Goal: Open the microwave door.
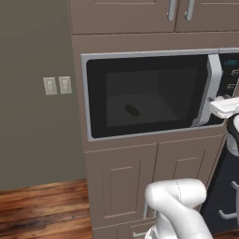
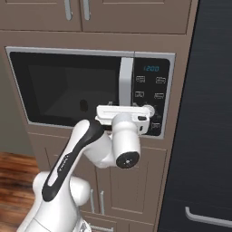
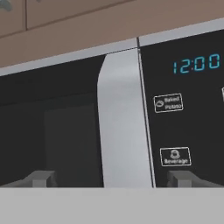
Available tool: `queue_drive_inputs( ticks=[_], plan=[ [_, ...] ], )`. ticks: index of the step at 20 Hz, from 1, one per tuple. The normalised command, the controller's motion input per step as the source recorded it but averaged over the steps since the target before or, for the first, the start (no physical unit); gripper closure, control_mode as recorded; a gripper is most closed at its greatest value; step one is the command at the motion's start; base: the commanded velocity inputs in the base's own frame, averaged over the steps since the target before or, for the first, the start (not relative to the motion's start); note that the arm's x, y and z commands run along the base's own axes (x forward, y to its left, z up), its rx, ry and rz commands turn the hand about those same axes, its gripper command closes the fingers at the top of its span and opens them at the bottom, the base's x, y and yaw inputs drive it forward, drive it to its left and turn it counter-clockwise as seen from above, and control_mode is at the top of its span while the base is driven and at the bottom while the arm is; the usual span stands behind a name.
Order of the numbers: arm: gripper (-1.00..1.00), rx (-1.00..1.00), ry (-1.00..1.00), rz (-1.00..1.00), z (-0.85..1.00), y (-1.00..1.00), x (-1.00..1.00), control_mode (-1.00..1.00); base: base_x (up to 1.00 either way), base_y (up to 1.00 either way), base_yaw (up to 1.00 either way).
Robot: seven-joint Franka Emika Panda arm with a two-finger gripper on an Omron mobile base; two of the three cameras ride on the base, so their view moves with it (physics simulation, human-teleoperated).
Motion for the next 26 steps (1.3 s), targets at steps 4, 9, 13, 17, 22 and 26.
queue_drive_inputs(
  ticks=[4, 9, 13, 17, 22, 26],
  plan=[
    [-1.0, 0.0, 0.0, 0.0, 0.0, -0.02, 0.33, -1.0, 0.0, 0.0, 0.0],
    [-1.0, 0.0, 0.0, 0.0, 0.0, -0.05, 0.24, -1.0, 0.0, 0.0, 0.0],
    [-1.0, 0.0, 0.0, 0.0, 0.0, 0.0, 0.27, -1.0, 0.0, 0.0, 0.0],
    [-1.0, 0.0, 0.0, 0.0, 0.0, 0.0, 0.27, -1.0, 0.0, 0.0, 0.0],
    [-1.0, 0.0, 0.0, 0.0, 0.0, 0.0, 0.29, -1.0, 0.0, 0.0, 0.0],
    [1.0, 0.0, 0.0, 0.0, 0.0, 0.0, 0.19, -1.0, 0.0, 0.0, 0.0]
  ],
)
